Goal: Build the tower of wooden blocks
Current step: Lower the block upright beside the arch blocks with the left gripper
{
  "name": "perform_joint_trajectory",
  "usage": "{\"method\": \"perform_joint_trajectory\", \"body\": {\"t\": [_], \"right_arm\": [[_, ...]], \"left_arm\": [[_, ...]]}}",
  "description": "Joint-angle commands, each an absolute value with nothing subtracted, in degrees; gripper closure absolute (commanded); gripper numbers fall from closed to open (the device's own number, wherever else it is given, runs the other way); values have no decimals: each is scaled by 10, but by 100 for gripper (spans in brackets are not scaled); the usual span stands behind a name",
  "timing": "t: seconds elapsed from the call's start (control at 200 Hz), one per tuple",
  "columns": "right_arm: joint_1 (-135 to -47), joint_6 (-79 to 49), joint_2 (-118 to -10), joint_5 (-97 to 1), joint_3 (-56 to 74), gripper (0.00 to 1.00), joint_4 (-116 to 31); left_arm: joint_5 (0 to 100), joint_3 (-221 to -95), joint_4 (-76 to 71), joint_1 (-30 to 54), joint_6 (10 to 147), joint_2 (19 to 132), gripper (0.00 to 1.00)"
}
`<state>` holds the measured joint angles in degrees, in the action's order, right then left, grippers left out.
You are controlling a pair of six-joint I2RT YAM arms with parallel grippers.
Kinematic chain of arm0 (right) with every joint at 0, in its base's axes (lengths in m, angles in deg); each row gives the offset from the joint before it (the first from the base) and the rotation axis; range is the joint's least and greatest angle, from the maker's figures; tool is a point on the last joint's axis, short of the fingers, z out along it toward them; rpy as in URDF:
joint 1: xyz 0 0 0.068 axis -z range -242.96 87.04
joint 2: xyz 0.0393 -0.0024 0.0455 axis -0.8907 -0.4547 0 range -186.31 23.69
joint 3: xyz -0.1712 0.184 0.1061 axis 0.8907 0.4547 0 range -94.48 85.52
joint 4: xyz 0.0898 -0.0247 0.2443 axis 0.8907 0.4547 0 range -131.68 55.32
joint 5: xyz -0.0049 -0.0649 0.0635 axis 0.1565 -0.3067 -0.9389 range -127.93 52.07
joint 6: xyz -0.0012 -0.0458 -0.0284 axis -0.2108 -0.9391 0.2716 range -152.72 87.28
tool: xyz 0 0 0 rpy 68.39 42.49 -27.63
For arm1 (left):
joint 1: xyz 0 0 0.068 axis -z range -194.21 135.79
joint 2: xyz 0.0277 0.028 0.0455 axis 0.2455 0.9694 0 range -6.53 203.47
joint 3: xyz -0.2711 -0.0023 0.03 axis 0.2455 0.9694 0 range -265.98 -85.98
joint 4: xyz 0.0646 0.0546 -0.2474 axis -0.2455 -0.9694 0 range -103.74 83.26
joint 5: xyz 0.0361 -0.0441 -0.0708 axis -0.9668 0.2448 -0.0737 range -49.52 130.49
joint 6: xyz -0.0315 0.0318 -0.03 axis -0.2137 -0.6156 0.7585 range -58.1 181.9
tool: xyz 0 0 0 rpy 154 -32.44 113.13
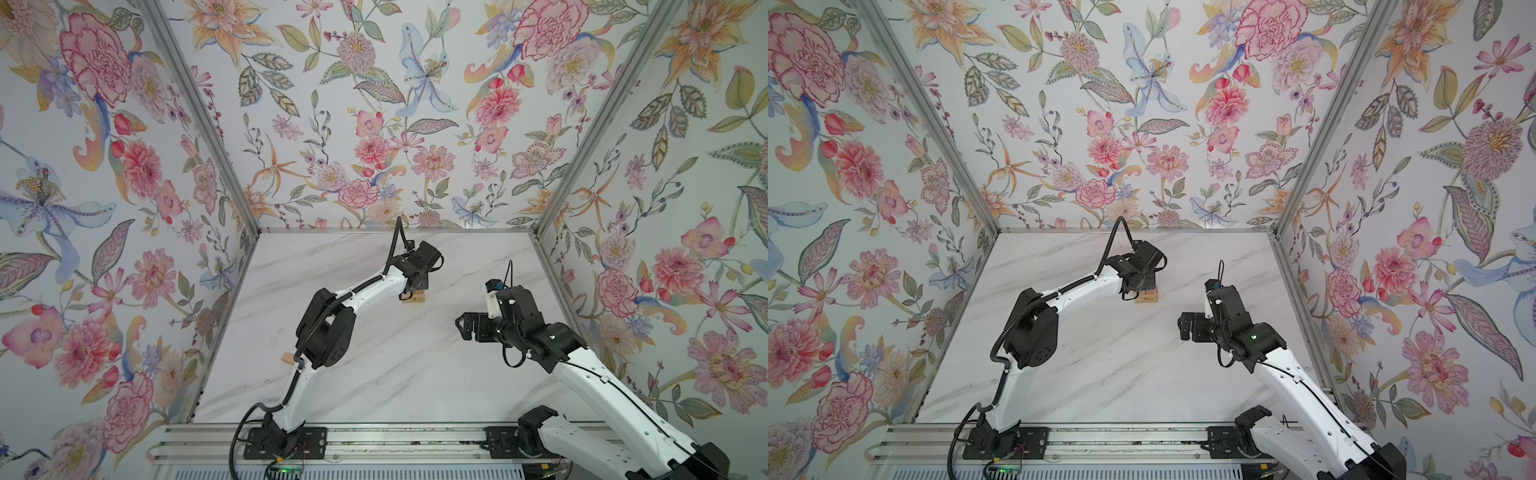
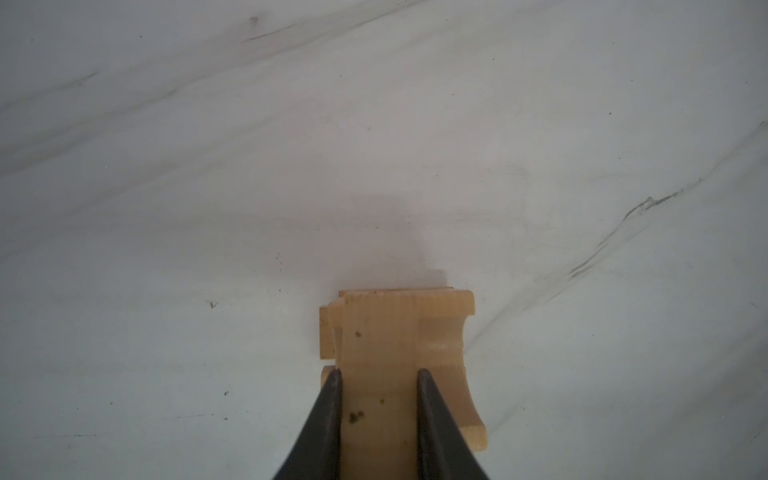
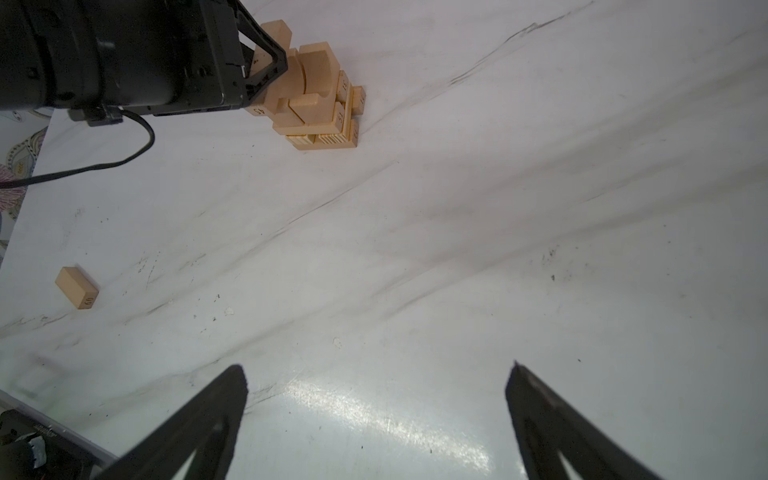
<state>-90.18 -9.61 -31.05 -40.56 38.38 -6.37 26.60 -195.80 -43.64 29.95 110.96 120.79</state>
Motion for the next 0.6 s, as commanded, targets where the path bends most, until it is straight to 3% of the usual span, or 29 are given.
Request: {"method": "perform_joint_trajectory", "body": {"t": [0.0, 0.596], "right_arm": [[-896, -105, -309, -411, 390, 1, -61], [-886, -106, -305, -419, 395, 1, -60]], "left_arm": [[255, -1973, -457, 306, 1118, 1218, 100], [257, -1974, -457, 306, 1117, 1223, 99]]}}
